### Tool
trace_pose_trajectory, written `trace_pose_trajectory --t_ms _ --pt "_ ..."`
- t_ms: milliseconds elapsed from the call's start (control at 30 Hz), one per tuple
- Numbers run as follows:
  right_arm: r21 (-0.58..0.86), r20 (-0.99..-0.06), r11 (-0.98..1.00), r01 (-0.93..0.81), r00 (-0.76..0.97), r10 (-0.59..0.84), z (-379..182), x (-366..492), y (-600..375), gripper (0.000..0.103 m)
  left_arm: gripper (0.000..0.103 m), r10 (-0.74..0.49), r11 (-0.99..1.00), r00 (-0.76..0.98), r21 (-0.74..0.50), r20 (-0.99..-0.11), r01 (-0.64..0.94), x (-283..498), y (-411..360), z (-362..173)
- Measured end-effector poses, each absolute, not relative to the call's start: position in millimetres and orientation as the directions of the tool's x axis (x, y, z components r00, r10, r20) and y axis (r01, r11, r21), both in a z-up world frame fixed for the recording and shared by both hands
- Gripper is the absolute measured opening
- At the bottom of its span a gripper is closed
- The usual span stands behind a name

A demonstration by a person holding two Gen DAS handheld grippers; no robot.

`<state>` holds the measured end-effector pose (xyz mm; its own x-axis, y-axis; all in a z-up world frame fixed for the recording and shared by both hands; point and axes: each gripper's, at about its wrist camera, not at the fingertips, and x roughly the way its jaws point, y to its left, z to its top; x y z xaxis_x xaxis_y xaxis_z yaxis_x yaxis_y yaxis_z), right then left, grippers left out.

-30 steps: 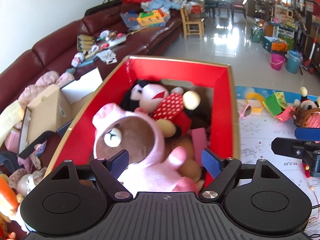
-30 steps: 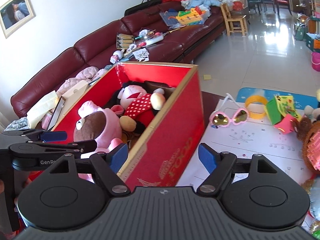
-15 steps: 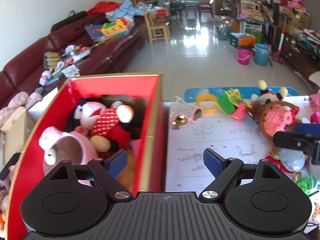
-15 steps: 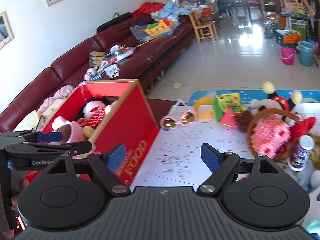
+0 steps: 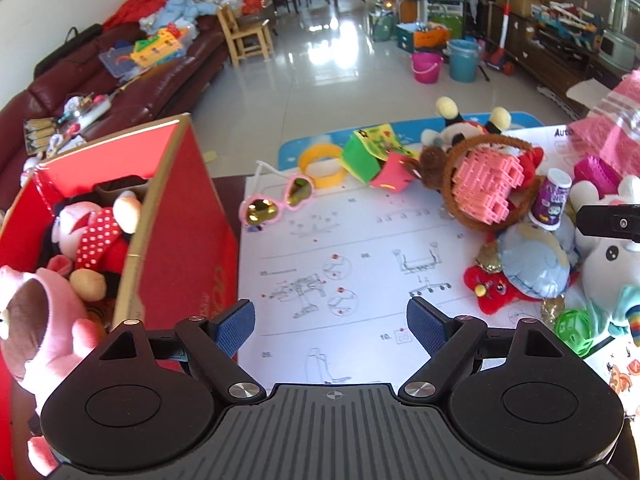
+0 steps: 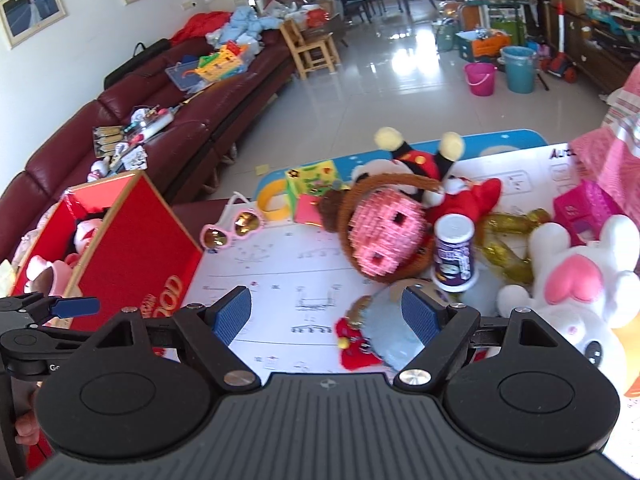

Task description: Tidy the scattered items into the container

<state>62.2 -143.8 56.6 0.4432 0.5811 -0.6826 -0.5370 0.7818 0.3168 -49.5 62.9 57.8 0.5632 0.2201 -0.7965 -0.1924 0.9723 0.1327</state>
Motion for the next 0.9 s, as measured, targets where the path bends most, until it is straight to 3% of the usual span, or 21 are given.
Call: trace_pose_trajectory --t_ms 367,667,900 --pt "0.271 -0.708 0.87 -0.413 0.527 0.471 39 76 -203 0.085 0.091 0.155 0.986 0.516 0.104 -0.843 -0.127 -35 29 28" --pt "0.281 -0.729 0.939 -0.197 0.593 0.342 25 94 -276 0.085 0.091 0.108 0.994 0.504 0.102 -0.857 -0.04 -22 -10 13" --pt "0.247 -0.766 0.956 -0.157 0.573 0.292 4 103 -292 0.084 0.091 0.048 0.991 0.502 0.104 -0.863 0.083 -15 -56 2"
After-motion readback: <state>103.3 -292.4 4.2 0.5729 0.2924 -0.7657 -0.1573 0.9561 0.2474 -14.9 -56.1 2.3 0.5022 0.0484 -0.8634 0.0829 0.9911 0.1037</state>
